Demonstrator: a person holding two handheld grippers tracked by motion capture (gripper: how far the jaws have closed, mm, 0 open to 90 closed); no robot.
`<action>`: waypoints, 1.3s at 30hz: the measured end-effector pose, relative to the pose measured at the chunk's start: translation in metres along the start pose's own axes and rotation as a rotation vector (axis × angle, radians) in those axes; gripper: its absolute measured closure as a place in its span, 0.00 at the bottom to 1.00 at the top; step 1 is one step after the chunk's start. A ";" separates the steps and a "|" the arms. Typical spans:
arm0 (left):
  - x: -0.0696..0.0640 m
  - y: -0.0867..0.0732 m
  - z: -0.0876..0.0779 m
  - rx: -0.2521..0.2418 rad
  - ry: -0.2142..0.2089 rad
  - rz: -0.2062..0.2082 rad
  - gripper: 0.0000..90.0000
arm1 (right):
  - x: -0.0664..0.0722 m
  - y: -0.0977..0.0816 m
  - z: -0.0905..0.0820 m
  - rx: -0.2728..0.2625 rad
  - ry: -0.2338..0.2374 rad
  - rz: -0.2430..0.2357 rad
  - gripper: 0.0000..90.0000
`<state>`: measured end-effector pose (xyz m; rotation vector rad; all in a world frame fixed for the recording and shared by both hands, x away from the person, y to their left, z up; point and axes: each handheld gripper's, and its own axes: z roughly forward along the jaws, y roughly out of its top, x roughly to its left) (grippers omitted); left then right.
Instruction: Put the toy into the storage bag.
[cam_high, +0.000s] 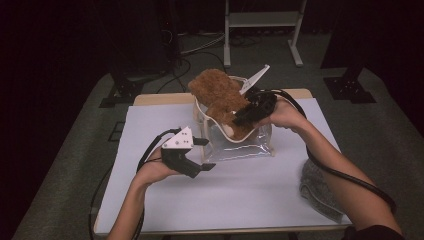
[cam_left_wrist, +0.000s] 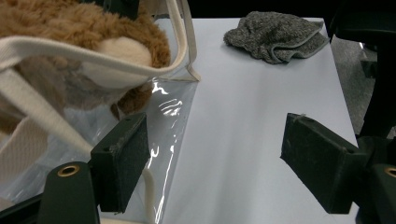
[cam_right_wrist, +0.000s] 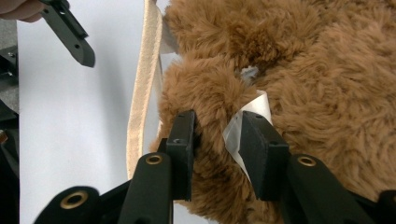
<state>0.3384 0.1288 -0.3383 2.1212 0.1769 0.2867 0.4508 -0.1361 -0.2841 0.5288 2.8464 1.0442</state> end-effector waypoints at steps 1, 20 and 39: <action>0.001 0.002 0.001 -0.001 -0.005 0.007 0.26 | 0.000 0.000 0.000 -0.001 0.001 -0.002 0.71; 0.012 0.026 0.023 0.005 -0.043 0.101 0.48 | -0.005 -0.002 -0.004 -0.027 0.029 0.009 0.66; 0.032 0.036 0.030 0.025 -0.065 0.174 0.59 | -0.011 -0.004 -0.002 -0.034 0.061 0.036 0.63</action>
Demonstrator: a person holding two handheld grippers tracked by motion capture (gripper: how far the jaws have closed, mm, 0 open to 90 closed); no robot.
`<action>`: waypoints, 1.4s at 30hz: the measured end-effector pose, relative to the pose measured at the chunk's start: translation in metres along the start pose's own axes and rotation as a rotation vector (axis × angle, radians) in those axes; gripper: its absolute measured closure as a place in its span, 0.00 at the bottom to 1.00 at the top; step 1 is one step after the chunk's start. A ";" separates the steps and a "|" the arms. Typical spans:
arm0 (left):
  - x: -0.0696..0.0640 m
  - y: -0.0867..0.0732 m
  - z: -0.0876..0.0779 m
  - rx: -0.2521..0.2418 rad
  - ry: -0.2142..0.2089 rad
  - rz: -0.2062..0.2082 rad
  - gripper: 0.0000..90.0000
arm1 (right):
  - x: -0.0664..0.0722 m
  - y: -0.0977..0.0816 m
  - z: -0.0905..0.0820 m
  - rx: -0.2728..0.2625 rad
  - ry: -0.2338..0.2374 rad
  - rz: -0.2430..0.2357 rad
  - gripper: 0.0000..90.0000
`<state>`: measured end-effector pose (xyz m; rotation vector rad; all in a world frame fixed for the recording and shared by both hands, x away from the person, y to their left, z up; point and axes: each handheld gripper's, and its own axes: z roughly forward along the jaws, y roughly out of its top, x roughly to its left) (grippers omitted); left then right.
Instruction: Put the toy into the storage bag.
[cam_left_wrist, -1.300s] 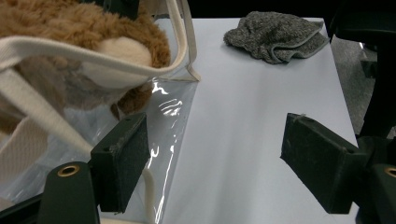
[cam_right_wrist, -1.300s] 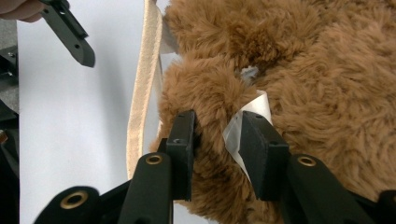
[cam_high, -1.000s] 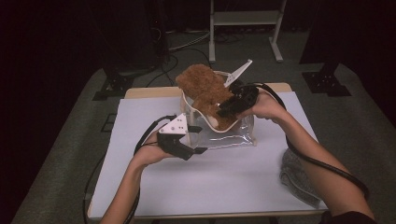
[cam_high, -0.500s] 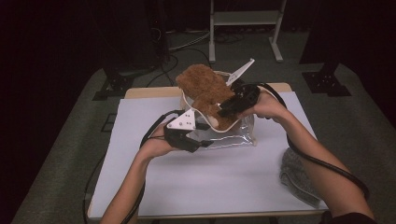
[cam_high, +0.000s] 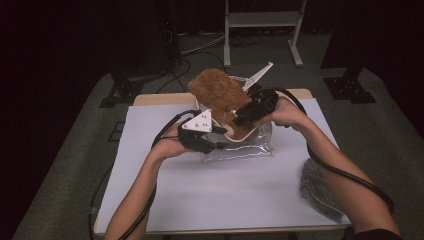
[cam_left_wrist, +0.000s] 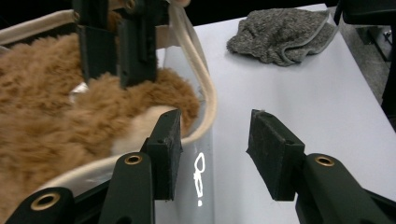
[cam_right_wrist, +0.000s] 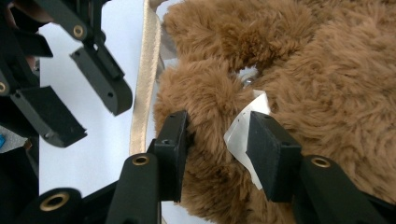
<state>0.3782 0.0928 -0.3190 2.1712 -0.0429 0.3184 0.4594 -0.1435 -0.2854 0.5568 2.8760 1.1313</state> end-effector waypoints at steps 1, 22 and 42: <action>-0.003 -0.003 0.002 0.014 -0.003 0.004 0.59 | 0.001 0.000 0.000 -0.001 0.000 -0.003 0.63; -0.007 -0.020 -0.002 0.018 0.006 -0.047 0.55 | 0.017 0.017 0.020 0.149 -0.170 -0.076 0.79; -0.009 -0.023 -0.007 0.019 0.012 -0.050 0.53 | 0.025 0.013 0.006 0.077 -0.113 -0.068 0.75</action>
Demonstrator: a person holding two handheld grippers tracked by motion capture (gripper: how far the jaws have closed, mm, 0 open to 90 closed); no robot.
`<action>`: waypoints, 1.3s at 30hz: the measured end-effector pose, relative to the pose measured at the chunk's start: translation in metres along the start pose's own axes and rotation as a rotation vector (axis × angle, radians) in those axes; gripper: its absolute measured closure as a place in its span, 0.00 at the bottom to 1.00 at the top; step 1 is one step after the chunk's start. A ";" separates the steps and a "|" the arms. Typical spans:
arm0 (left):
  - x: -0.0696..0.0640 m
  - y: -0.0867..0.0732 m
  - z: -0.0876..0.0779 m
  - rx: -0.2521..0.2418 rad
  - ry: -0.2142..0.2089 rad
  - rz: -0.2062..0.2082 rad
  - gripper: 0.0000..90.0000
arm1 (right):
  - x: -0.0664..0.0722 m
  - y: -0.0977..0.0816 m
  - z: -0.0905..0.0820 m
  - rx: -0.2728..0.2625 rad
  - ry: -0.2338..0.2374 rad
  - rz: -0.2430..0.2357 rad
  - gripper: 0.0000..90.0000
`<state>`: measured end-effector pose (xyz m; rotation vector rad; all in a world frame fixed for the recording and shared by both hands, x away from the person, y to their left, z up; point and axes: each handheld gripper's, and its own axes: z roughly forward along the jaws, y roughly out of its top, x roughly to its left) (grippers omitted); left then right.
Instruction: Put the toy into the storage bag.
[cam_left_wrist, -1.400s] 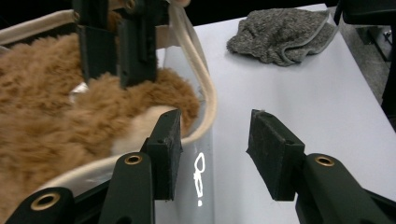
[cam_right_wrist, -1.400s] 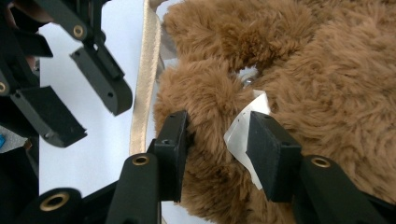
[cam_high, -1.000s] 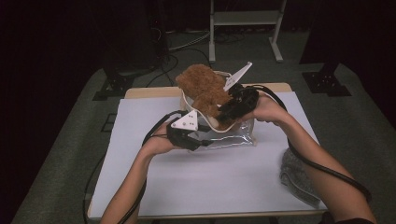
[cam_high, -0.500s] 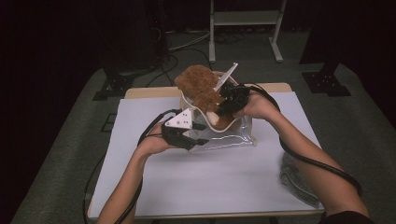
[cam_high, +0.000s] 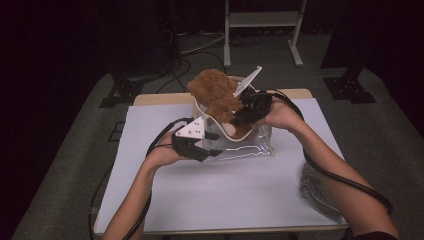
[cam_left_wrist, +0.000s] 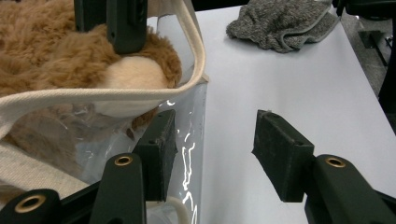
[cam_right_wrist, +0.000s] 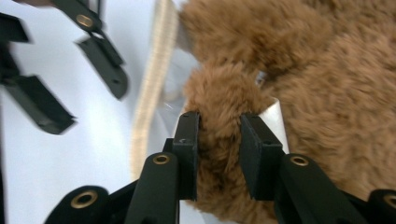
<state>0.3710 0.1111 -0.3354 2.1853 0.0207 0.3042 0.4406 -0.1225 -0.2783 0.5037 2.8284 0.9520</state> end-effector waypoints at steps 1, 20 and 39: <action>-0.001 -0.001 -0.001 -0.002 0.001 -0.002 0.53 | 0.003 -0.001 -0.003 -0.026 0.018 -0.007 0.74; -0.017 -0.025 -0.034 -0.031 0.050 -0.057 0.48 | 0.048 -0.021 0.016 -0.020 -0.012 -0.120 0.69; -0.022 -0.048 -0.050 -0.034 0.083 -0.105 0.45 | 0.046 -0.023 0.003 -0.026 -0.080 -0.128 0.98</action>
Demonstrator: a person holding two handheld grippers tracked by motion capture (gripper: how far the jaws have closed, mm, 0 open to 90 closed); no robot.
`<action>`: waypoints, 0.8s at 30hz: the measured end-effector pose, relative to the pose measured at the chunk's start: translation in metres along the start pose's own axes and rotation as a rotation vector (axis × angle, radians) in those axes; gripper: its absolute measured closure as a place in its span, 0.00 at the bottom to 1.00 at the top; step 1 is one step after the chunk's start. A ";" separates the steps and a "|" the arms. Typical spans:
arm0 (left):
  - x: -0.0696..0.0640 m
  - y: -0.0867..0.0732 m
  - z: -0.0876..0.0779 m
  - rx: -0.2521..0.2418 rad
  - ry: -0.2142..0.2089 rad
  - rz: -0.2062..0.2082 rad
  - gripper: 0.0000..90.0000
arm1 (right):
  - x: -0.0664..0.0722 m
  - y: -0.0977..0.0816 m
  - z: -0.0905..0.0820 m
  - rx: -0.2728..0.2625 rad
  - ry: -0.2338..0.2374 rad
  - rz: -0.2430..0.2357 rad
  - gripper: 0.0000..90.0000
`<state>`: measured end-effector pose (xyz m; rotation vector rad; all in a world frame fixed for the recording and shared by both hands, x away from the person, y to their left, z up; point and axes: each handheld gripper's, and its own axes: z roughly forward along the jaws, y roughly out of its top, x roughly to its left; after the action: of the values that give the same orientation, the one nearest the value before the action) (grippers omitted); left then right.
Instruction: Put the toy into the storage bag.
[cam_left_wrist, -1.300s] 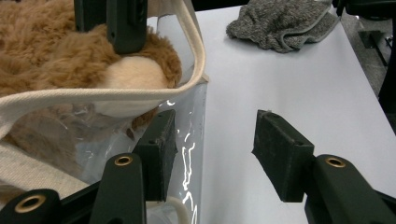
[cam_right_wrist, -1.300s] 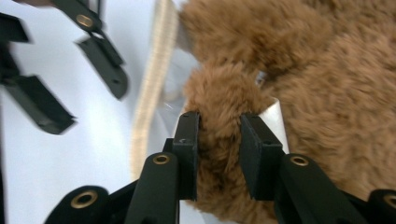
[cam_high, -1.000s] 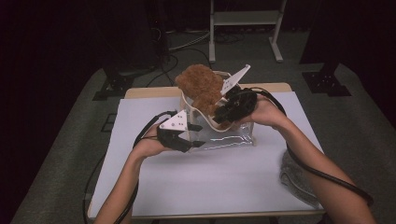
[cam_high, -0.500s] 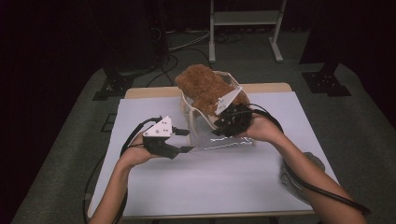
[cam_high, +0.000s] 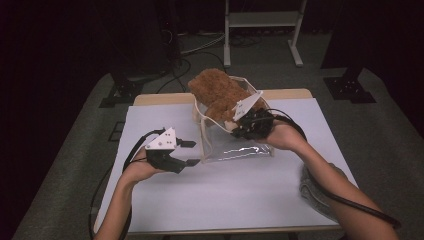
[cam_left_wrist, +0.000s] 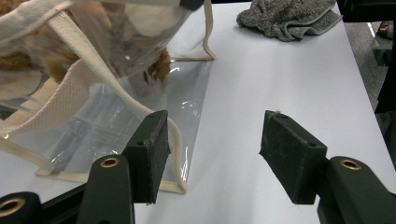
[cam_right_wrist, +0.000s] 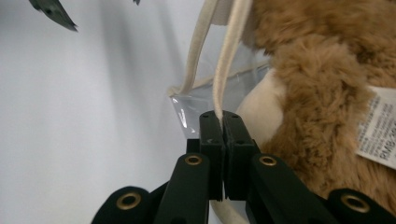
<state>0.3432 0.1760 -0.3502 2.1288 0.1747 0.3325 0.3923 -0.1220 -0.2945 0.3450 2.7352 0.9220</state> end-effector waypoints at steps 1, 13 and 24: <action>0.000 -0.001 -0.001 -0.002 0.001 -0.001 0.45 | -0.003 -0.001 -0.002 -0.007 0.018 0.015 0.98; 0.000 -0.006 -0.002 -0.010 0.005 -0.018 0.43 | -0.013 -0.013 -0.014 -0.011 0.220 0.085 0.97; -0.003 -0.011 -0.006 -0.023 0.006 -0.028 0.42 | -0.011 0.003 -0.025 -0.068 0.234 0.075 0.72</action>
<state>0.3384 0.1859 -0.3565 2.1012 0.2027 0.3225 0.3955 -0.1367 -0.2712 0.3487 2.9090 1.1386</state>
